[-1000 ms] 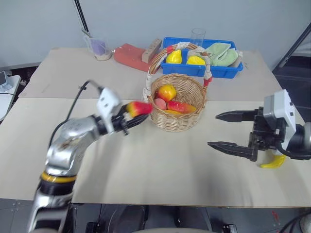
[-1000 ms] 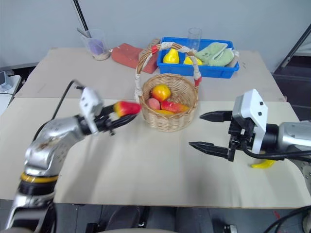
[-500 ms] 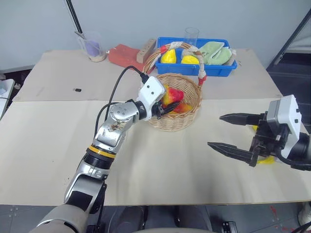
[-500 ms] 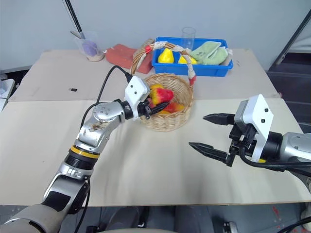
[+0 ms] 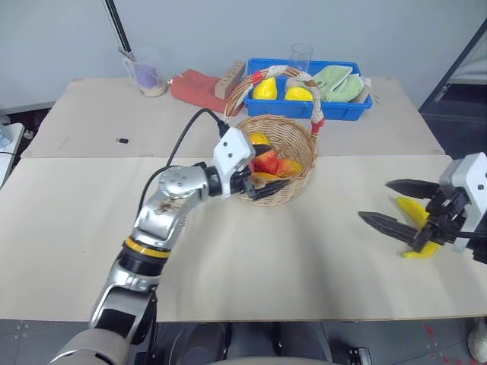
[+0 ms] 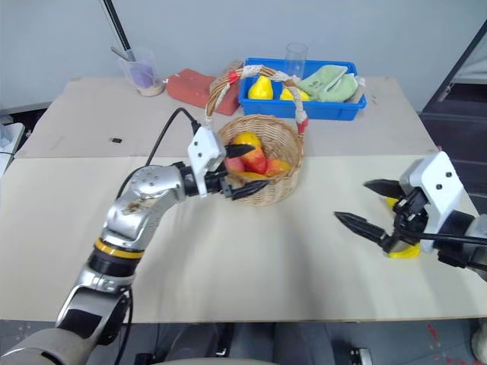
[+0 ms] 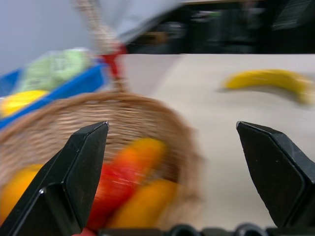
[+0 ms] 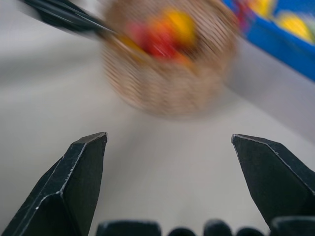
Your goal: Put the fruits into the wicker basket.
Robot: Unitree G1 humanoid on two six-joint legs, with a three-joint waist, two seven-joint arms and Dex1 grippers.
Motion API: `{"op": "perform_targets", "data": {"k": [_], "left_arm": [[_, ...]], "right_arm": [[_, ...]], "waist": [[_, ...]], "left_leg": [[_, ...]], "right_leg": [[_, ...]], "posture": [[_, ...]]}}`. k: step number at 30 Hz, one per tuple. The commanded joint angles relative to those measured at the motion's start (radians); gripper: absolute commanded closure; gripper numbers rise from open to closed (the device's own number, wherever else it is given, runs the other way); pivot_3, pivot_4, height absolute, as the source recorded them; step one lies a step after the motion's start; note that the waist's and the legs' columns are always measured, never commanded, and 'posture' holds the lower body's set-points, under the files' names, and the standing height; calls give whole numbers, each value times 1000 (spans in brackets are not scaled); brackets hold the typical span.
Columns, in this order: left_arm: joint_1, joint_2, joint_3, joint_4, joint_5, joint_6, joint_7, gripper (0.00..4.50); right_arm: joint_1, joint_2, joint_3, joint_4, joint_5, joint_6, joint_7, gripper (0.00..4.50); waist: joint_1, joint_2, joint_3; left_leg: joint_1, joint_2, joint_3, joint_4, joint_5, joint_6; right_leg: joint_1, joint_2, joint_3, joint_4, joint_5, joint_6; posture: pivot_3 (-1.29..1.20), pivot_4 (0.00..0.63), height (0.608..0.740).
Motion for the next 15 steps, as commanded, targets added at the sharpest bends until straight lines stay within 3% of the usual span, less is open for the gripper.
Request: {"op": "perform_targets", "data": {"k": [1,6,15], "left_arm": [[47,106,28,-174,-142,70,-163,66],[79,188,26,-261,-215,107,-238,66],[98,194,28,-282,-231,113,-214,66]], "right_arm": [[80,4,-28,117,-194,-57,-64,0],[79,-5,35,293,-316,-34,-120,0],[-118,64,124,472,-305,96,-156,0]], "waist": [[-3,0,0],[-7,0,0],[-16,1,0]], "left_leg": [[0,0,0,0,0,0],[1,0,1,0,0,0],[3,1,4,0,0,0]], "right_leg": [[0,0,0,0,0,0],[1,0,0,0,0,0],[2,1,2,0,0,0]], "posture": [[0,150,740],[0,150,740],[0,150,740]]}}
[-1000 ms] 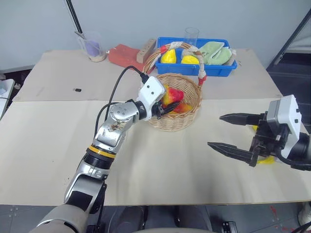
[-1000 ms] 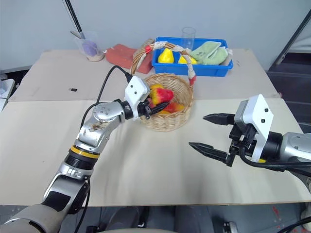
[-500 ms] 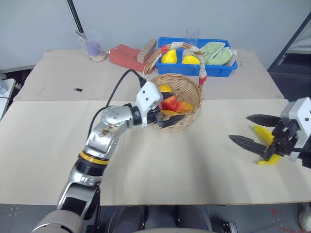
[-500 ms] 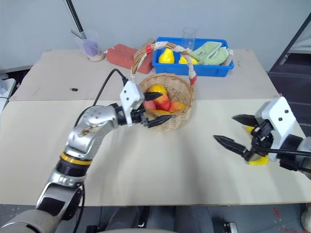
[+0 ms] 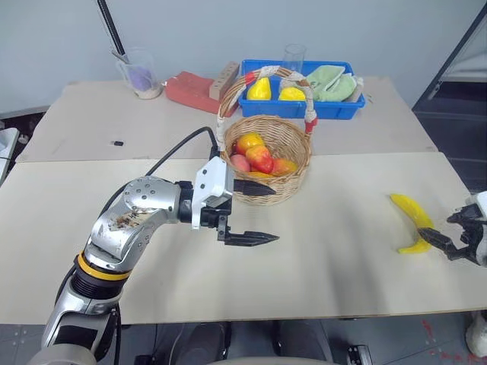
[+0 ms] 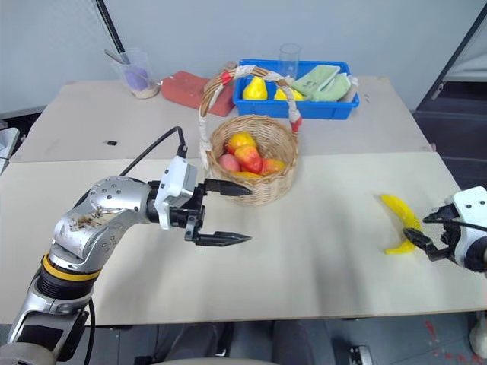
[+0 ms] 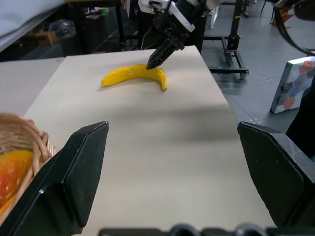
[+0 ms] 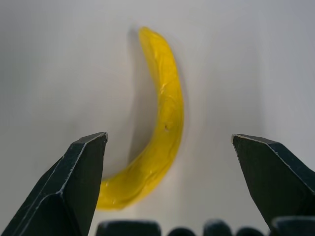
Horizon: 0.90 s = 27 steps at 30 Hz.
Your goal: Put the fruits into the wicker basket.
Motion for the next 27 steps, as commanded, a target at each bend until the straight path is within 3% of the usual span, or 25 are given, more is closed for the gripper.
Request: {"op": "perform_targets", "data": {"k": [1,4,7,15,17,22,27], "left_arm": [[-6,1,17,-33,-15,1,12,66],[-9,2,17,-26,-7,-5,17,66],[-7,7,18,-21,-3,-9,17,0],[16,18,43,-19,-8,-19,29,0],[22,15,57,-20,-18,-20,34,0],[66,42,156,-20,-58,-13,49,0],[120,74,281,-19,-77,-11,100,0]], "right_arm": [[-64,16,11,40,13,57,-10,0],[-104,31,48,75,4,82,-15,0],[-114,34,62,87,-11,80,-23,749],[-99,42,45,28,-4,85,-20,3505],[-92,38,39,1,-6,80,-18,4022],[-112,7,21,-221,73,120,33,4056],[-307,27,57,-418,232,265,12,4056]], "waist": [[1,0,0],[2,0,0],[3,0,0],[4,0,0],[4,0,0],[-2,1,0],[-15,1,0]], "left_leg": [[0,0,0,0,0,0],[0,0,0,0,0,0],[0,0,0,0,0,0],[0,0,0,0,0,0],[0,0,0,0,0,0],[0,0,0,0,0,0],[0,1,0,0,0,0]], "right_leg": [[0,0,0,0,0,0],[0,-1,0,0,0,0],[-1,0,0,0,0,0],[-1,0,0,0,0,0],[-1,0,0,0,0,0],[-2,0,1,0,0,0],[-2,1,1,0,0,0]], "posture": [[0,150,740],[0,150,740],[0,150,740],[0,150,740],[0,150,740],[0,150,740],[0,150,740]]}}
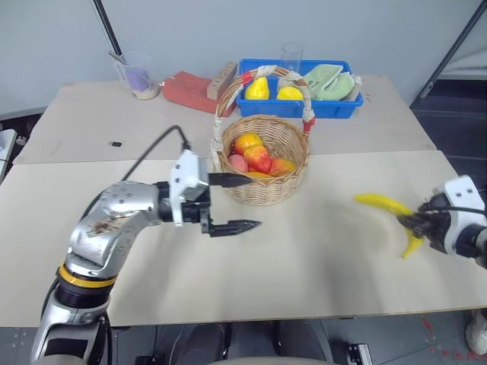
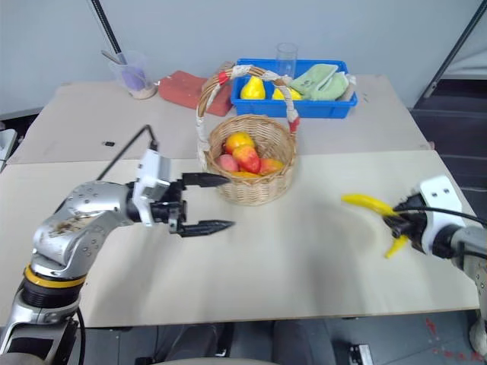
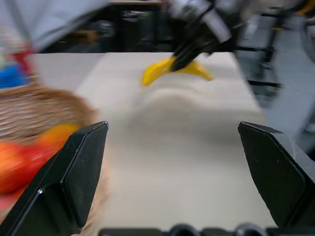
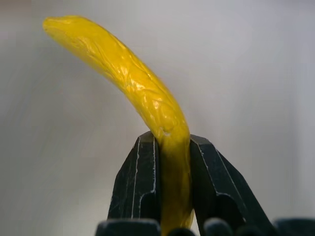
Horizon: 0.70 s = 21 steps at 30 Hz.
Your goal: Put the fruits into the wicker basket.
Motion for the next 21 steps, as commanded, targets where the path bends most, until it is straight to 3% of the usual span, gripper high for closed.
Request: {"op": "perform_targets", "data": {"k": [1,7,12,21], "left_arm": [[28,32,103,-32,-42,4,36,0],[55,74,194,-55,-109,50,74,0],[72,106,232,-68,-151,72,85,0],[90,108,227,-107,-153,72,122,0]], "right_arm": [[-157,16,22,-129,104,96,-41,4056],[-446,161,242,-82,68,159,-184,4057],[-589,296,395,42,5,116,-230,4057],[-722,447,466,228,-93,15,-253,4057]], "waist": [[0,0,0],[5,-3,1],[6,-3,1],[-1,-3,1]], "left_leg": [[0,0,0,0,0,0],[-1,-1,0,0,0,0],[-1,-2,0,-1,0,0],[-4,-2,1,-3,0,0]], "right_leg": [[0,0,0,0,0,0],[-1,-2,-1,-1,0,0],[-4,-2,-1,-1,1,-1],[-10,-3,-2,0,2,-2]], "posture": [[0,150,740],[0,150,740],[0,150,740],[0,150,740]]}}
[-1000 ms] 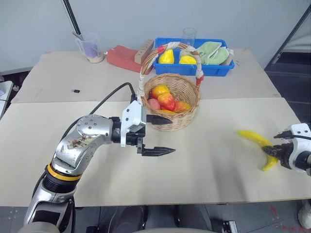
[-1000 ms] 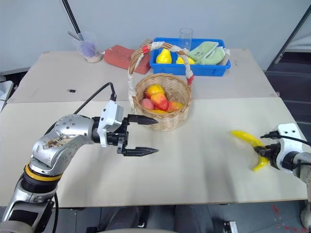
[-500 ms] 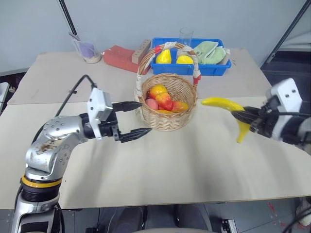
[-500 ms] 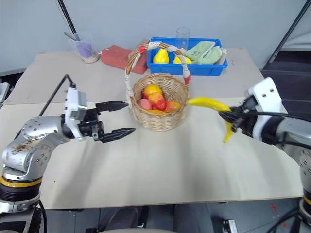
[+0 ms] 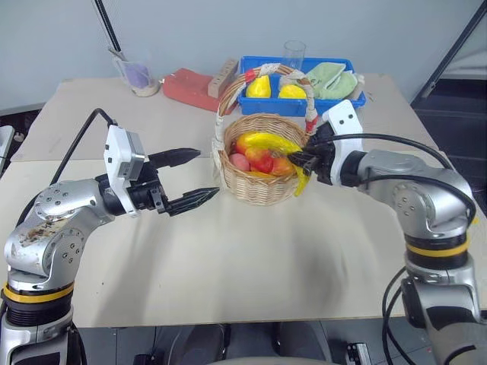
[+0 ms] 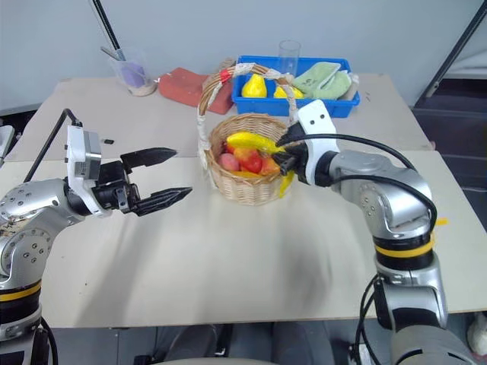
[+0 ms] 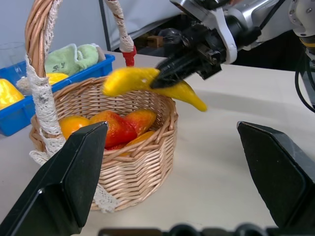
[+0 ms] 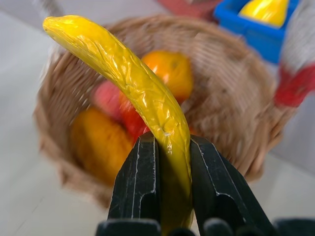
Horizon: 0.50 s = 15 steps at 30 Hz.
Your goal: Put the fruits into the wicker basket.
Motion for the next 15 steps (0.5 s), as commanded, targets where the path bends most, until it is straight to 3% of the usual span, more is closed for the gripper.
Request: {"op": "perform_targets", "data": {"k": [1,15], "left_arm": [[0,11,18,-44,-22,-5,14,0],[-23,-4,5,-37,-25,-14,43,0]], "right_arm": [[-57,37,-14,19,-16,-40,-6,4057],[-152,144,37,183,-108,-133,7,4057]], "waist": [[-1,0,0],[-4,0,0]], "left_leg": [[-1,0,0,0,0,0],[-6,1,1,0,1,-2]], "right_leg": [[-2,0,0,1,0,-1],[-8,1,-1,2,2,-3]], "posture": [[0,150,740],[0,150,740]]}}
